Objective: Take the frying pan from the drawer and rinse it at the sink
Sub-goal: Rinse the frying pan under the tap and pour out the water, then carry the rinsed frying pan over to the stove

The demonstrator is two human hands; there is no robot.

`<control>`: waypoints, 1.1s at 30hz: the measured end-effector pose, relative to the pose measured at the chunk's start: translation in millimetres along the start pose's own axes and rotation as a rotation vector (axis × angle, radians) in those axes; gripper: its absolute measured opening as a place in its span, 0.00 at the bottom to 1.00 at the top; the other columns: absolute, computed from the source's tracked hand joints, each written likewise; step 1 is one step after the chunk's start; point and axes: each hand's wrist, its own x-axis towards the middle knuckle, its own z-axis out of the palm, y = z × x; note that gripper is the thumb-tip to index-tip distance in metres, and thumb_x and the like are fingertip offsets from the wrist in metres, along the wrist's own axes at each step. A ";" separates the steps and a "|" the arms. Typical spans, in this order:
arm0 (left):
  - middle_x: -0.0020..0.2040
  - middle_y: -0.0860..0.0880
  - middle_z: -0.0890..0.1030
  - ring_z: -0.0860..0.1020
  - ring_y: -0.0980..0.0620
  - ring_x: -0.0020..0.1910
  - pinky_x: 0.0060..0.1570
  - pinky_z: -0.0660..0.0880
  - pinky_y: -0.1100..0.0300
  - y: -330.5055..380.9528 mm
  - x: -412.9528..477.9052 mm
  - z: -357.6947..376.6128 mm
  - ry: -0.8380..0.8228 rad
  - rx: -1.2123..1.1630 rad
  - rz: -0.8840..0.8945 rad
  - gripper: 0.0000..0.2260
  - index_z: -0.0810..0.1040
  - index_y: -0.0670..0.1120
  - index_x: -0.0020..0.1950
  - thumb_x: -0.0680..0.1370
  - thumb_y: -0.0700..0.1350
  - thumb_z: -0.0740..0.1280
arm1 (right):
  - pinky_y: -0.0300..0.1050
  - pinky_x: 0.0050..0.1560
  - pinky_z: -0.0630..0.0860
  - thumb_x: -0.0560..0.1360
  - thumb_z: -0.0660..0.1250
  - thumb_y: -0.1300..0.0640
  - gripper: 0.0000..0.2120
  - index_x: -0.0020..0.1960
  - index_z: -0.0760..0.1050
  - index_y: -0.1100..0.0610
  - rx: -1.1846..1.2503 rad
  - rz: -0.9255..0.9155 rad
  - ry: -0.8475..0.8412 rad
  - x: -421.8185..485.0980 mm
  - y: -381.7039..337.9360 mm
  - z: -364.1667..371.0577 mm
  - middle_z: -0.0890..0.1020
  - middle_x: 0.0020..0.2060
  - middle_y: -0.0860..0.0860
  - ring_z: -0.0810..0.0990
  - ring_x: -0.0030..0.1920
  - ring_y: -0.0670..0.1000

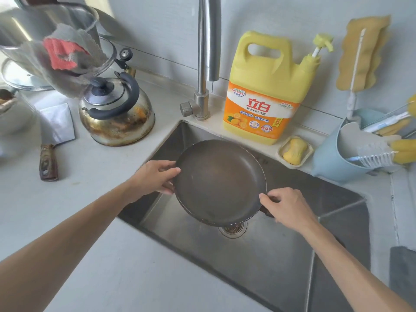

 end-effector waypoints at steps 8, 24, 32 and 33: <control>0.46 0.48 0.92 0.92 0.45 0.44 0.49 0.90 0.51 64.8 -77.7 -15.9 0.036 -0.071 -0.031 0.17 0.76 0.54 0.74 0.86 0.45 0.71 | 0.49 0.41 0.82 0.77 0.65 0.43 0.25 0.30 0.67 0.58 -0.057 -0.006 -0.051 -48.0 -45.7 -94.0 0.71 0.23 0.54 0.83 0.32 0.61; 0.56 0.38 0.91 0.91 0.33 0.48 0.53 0.89 0.46 243.8 -230.2 7.3 -0.263 -0.030 0.323 0.21 0.78 0.54 0.78 0.86 0.39 0.70 | 0.47 0.37 0.80 0.78 0.65 0.42 0.27 0.33 0.71 0.64 -0.042 0.140 0.190 -296.4 -79.1 -272.4 0.76 0.25 0.60 0.78 0.21 0.54; 0.61 0.38 0.90 0.90 0.30 0.55 0.57 0.86 0.34 289.0 -279.1 115.0 -0.563 0.027 0.414 0.21 0.80 0.50 0.77 0.84 0.37 0.72 | 0.47 0.30 0.81 0.80 0.67 0.43 0.27 0.30 0.71 0.61 0.020 0.441 0.407 -482.0 -44.1 -278.3 0.79 0.23 0.56 0.80 0.21 0.46; 0.61 0.37 0.90 0.89 0.30 0.56 0.59 0.85 0.32 295.5 -287.6 135.9 -0.617 0.054 0.433 0.21 0.80 0.50 0.77 0.84 0.38 0.72 | 0.53 0.32 0.84 0.80 0.67 0.42 0.27 0.29 0.71 0.59 0.061 0.489 0.413 -510.6 -37.4 -278.4 0.79 0.24 0.55 0.83 0.22 0.48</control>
